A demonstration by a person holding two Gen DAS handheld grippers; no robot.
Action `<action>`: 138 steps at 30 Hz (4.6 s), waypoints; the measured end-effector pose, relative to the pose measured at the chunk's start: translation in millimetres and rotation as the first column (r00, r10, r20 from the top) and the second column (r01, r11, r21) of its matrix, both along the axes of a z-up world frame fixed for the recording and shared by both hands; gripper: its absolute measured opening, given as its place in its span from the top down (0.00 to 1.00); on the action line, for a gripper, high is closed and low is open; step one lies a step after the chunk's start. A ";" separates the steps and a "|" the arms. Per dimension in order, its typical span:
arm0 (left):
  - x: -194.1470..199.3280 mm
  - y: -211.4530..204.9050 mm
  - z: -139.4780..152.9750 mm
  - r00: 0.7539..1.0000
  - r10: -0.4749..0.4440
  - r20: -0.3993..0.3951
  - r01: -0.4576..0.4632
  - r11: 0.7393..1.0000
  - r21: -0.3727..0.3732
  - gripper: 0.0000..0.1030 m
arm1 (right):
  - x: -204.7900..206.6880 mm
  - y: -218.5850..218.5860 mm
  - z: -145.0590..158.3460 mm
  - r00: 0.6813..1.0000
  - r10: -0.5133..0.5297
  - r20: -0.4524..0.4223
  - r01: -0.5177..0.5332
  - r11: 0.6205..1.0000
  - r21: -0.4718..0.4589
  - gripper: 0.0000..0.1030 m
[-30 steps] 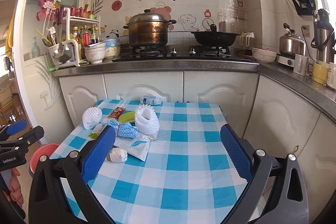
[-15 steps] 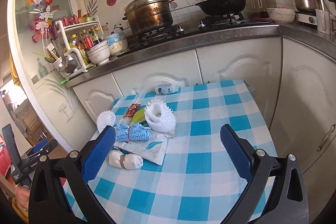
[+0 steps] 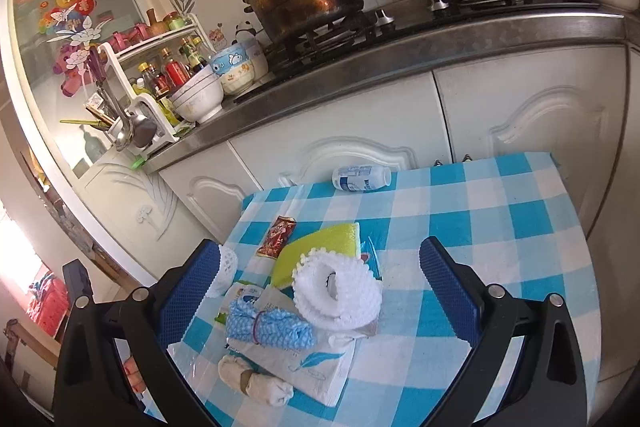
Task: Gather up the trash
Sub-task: 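Grasp the white foam net with the left tool while the right tool grasps the plastic bottle, then carry the foam net and bottle to the red bucket and release both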
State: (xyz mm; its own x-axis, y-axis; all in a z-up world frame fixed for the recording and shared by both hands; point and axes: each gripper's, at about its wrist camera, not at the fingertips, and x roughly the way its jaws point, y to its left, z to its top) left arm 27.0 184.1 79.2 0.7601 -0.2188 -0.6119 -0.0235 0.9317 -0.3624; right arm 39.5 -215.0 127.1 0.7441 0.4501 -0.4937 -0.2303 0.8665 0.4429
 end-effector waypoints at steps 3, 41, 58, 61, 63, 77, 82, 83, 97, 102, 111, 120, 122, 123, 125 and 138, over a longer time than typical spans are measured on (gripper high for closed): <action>23.8 -6.8 -8.2 1.000 -0.008 -0.022 0.008 1.000 0.011 0.04 | 34.8 4.8 -6.8 0.999 0.041 -0.010 -0.041 0.999 -0.027 0.04; 91.6 -18.3 -52.0 0.998 0.027 -0.054 -0.022 0.996 0.086 0.48 | 257.3 115.4 -113.4 0.899 0.375 -0.227 -0.436 0.720 -0.540 0.53; 78.3 -20.7 -40.2 1.000 0.014 -0.007 -0.014 0.999 0.046 0.62 | 194.3 81.9 -48.1 0.961 0.262 -0.083 -0.268 0.824 -0.499 0.56; 69.5 -18.1 -32.8 1.000 0.021 0.009 -0.021 0.999 0.038 0.62 | 173.5 71.3 -26.6 0.974 0.223 -0.034 -0.212 0.851 -0.481 0.56; 61.9 -15.0 -27.2 1.000 0.023 0.016 -0.023 0.999 0.033 0.62 | 158.1 63.4 -12.3 0.981 0.195 -0.001 -0.173 0.869 -0.463 0.56; -75.3 69.3 20.3 0.985 0.146 0.095 -0.157 0.980 0.120 0.62 | 7.8 74.1 12.5 0.973 0.230 0.026 -0.219 0.948 -0.229 0.56; -129.4 115.8 10.9 0.968 0.243 0.066 -0.251 0.956 0.149 0.62 | -47.0 124.7 -11.9 0.938 0.345 -0.030 -0.346 0.929 -0.129 0.56; -137.4 123.9 6.8 0.964 0.260 0.059 -0.266 0.951 0.158 0.62 | -55.9 138.4 -18.0 0.927 0.372 -0.045 -0.375 0.921 -0.108 0.56; -165.3 198.6 -80.4 0.937 0.330 -0.114 -0.323 0.943 0.076 0.59 | -102.5 346.3 -85.5 0.739 0.616 -0.274 -0.645 0.764 -0.021 0.56; -148.6 198.8 -109.9 0.934 0.309 -0.179 -0.300 0.951 0.075 0.52 | -91.2 392.9 -104.2 0.729 0.594 -0.339 -0.656 0.748 -0.100 0.56; -148.7 213.3 -128.5 0.936 0.303 -0.181 -0.298 0.953 0.056 0.19 | -85.6 418.9 -114.2 0.783 0.532 -0.323 -0.611 0.757 -0.232 0.37; -174.7 232.0 -113.1 0.943 0.309 -0.123 -0.312 0.950 -0.004 0.10 | -101.0 386.0 -94.3 0.837 0.496 -0.229 -0.544 0.800 -0.255 0.13; -185.8 235.2 -107.8 0.943 0.319 -0.093 -0.322 0.947 -0.011 0.10 | -101.3 377.2 -88.4 0.844 0.489 -0.220 -0.532 0.813 -0.237 0.13; -190.9 236.1 -105.6 0.943 0.323 -0.078 -0.325 0.946 -0.017 0.09 | -99.4 374.9 -85.0 0.850 0.480 -0.216 -0.522 0.820 -0.234 0.13; -203.7 238.8 -102.0 0.940 0.340 -0.039 -0.341 0.939 -0.047 0.09 | -98.4 364.4 -78.3 0.859 0.470 -0.203 -0.509 0.831 -0.226 0.12; -230.4 218.7 -80.3 0.919 0.393 0.018 -0.390 0.917 -0.084 0.09 | -95.3 252.8 -19.0 0.942 0.334 -0.021 -0.335 0.938 -0.087 0.11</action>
